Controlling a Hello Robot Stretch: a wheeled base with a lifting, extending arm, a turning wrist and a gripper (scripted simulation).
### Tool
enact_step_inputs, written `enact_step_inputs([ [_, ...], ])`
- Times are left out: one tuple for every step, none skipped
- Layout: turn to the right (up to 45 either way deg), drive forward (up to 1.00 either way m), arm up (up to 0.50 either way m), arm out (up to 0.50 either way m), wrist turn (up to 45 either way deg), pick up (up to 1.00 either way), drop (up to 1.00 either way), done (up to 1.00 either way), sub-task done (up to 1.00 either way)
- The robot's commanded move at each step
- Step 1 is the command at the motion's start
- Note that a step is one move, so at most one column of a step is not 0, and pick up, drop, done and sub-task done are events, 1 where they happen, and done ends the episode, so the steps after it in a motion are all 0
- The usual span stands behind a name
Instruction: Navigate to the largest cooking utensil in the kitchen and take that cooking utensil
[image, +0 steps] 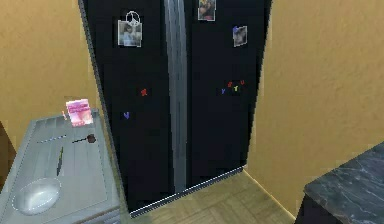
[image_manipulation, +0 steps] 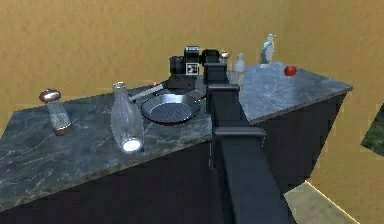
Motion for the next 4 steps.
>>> enact_step_inputs([
  [0.0, 0.0, 0.0, 0.0, 27.0, 0.0, 0.0, 0.0, 0.0],
  [0.0, 0.0, -0.12, 0.0, 0.0, 0.0, 0.0, 0.0, 0.0],
  [0.0, 0.0, 0.0, 0.0, 0.0, 1.0, 0.0, 0.0, 0.0],
  [0.0, 0.0, 0.1, 0.0, 0.0, 0.0, 0.0, 0.0, 0.0],
])
